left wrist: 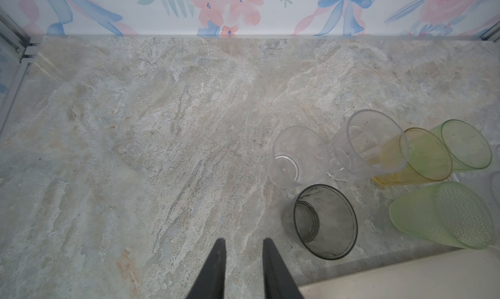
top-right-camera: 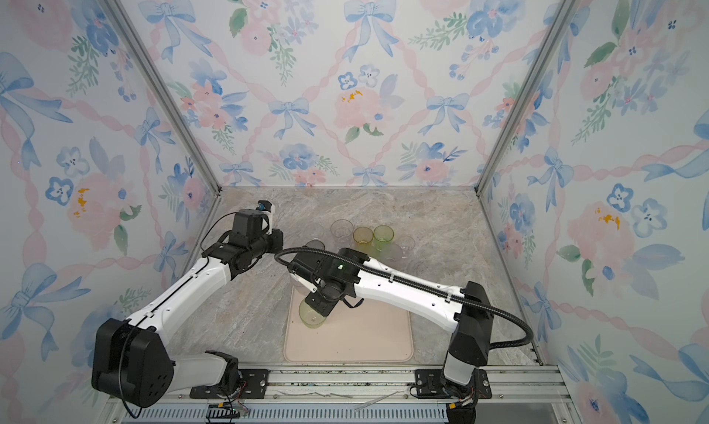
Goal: Place the glasses into the tray
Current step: 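Lift the light green glass with the right gripper and carry it over the tray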
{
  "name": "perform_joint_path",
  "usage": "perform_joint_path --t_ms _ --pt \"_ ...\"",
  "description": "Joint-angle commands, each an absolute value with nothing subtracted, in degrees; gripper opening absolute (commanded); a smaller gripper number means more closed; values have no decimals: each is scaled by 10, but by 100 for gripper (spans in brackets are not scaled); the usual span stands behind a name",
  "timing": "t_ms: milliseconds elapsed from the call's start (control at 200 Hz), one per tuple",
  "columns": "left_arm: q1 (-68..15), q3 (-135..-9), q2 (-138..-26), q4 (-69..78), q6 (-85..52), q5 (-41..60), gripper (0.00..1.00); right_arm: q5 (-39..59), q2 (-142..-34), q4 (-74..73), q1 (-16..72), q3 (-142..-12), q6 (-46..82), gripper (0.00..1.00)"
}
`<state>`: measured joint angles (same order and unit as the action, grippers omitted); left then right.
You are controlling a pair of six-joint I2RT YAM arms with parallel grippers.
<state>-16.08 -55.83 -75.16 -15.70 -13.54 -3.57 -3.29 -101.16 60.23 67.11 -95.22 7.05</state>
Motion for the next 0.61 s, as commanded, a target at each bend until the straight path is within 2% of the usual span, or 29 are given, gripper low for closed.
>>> perform_joint_path --t_ms 0,600 --pt "-158 -569 -740 -151 -129 -29 27 -31 -1053 620 680 -988 75 1" --pt "-158 -568 -726 -152 -118 -21 28 -24 -1194 635 677 -1095 57 1"
